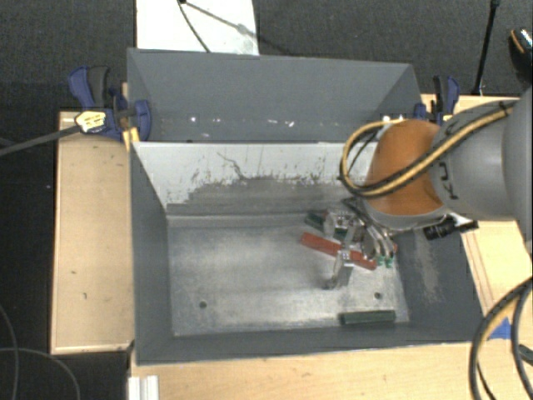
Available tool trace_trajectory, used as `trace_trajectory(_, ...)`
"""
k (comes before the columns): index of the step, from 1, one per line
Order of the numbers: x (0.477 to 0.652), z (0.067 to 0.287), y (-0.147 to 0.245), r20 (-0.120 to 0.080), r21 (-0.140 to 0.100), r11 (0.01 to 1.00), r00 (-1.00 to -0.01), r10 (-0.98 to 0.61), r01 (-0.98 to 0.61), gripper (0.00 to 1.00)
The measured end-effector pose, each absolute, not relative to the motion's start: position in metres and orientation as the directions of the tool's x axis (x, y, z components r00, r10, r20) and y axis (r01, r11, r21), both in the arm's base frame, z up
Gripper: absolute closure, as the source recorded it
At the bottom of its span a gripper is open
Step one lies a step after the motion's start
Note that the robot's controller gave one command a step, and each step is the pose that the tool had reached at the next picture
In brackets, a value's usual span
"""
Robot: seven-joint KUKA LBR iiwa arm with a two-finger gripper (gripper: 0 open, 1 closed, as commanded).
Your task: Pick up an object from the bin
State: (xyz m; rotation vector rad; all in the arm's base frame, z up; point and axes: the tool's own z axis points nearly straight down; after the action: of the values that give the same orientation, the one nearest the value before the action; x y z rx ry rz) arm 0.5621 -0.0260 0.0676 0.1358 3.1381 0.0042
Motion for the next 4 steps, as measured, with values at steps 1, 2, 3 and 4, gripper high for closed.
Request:
trace_trajectory(1, 0.562, 0.102, -0.075, -0.007, 0.000, 0.983, -0.983, 0.183, 0.183, 0.00)
trace_trajectory(2, 0.530, 0.109, -0.033, 0.000, 0.002, 0.954, -0.954, 0.299, 0.299, 0.00)
trace_trajectory(3, 0.546, 0.070, -0.068, -0.003, 0.001, 0.870, -0.870, 0.492, 0.492, 0.00)
trace_trajectory(4, 0.546, 0.070, -0.068, -0.005, 0.001, 0.873, -0.873, 0.488, 0.488, 0.00)
